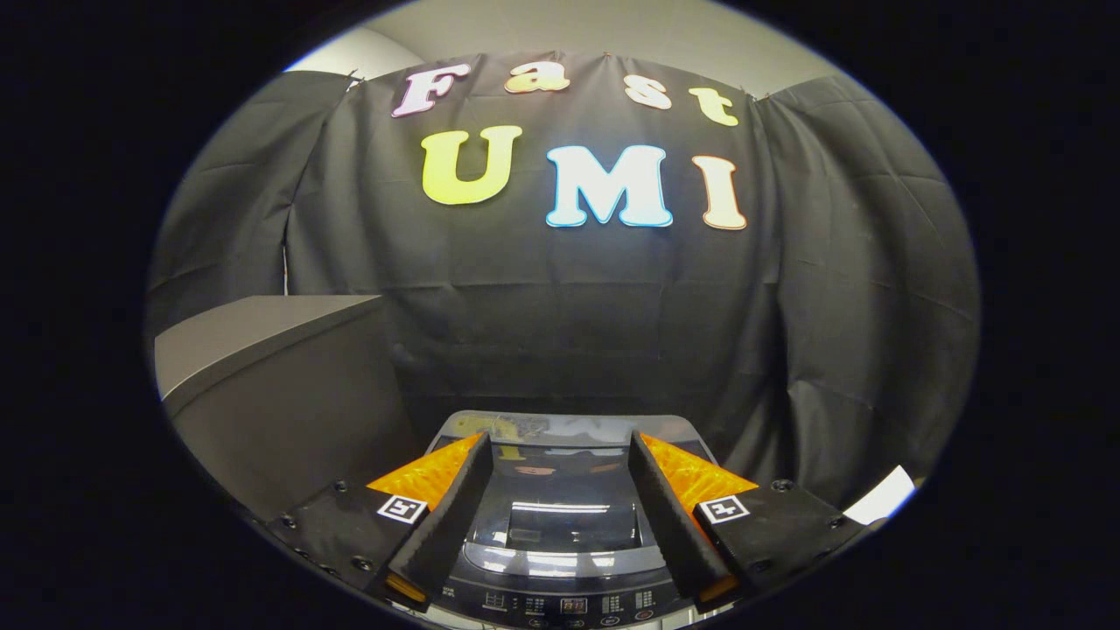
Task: Put the clothes into the washing machine and then close the washing machine lid.
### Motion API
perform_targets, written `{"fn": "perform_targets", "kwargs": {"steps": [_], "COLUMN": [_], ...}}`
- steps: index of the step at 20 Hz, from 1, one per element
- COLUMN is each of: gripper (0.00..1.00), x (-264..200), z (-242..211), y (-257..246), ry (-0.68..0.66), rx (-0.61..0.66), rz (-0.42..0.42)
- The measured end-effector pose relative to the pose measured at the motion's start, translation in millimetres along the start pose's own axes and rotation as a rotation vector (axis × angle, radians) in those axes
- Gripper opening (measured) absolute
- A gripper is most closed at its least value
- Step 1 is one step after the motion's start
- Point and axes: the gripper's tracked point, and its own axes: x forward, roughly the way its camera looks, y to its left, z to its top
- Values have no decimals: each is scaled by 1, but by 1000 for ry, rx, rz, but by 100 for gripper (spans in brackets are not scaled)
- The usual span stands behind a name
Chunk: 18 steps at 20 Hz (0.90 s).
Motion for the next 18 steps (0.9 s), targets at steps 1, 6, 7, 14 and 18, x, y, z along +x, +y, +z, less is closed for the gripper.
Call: {"fn": "perform_targets", "kwargs": {"steps": [1,6,7,14,18], "gripper": [97,97,97,97,97], "x": [-7,-45,-54,-118,-158], "z": [2,18,22,46,49], "y": [4,25,27,29,29], "ry": [-8,-41,-52,-108,-126], "rx": [5,12,12,7,5], "rz": [4,32,36,22,15]}}
